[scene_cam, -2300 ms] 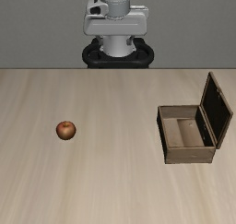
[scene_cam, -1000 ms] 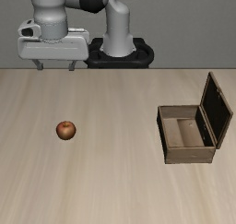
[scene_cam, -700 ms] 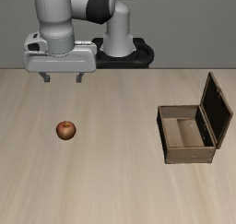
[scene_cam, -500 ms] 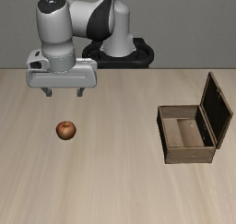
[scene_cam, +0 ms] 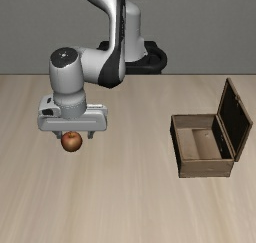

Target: Pick up the apple and place it in the box

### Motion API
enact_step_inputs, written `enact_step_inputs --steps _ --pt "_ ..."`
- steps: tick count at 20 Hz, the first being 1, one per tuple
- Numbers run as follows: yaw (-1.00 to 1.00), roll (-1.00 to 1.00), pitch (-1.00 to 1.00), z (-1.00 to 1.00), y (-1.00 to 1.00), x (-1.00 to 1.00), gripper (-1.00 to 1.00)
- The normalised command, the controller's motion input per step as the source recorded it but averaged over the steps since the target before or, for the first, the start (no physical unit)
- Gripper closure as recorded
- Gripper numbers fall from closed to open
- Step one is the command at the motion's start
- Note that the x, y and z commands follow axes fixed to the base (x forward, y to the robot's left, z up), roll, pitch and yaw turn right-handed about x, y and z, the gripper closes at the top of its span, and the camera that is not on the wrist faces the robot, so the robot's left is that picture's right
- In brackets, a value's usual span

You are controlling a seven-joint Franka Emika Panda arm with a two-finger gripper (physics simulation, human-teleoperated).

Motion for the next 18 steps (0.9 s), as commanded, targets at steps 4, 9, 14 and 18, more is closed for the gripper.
enact_step_inputs --steps 4,9,14,18 --pt "0.0 0.0 0.0 -1.0 0.0 0.0 -1.0" --pt "0.0 0.0 0.0 0.0 0.0 0.0 1.0" --pt "0.0 0.0 0.0 0.2 0.0 0.0 1.0" --pt "0.0 0.0 0.0 0.25 0.0 0.0 1.0"
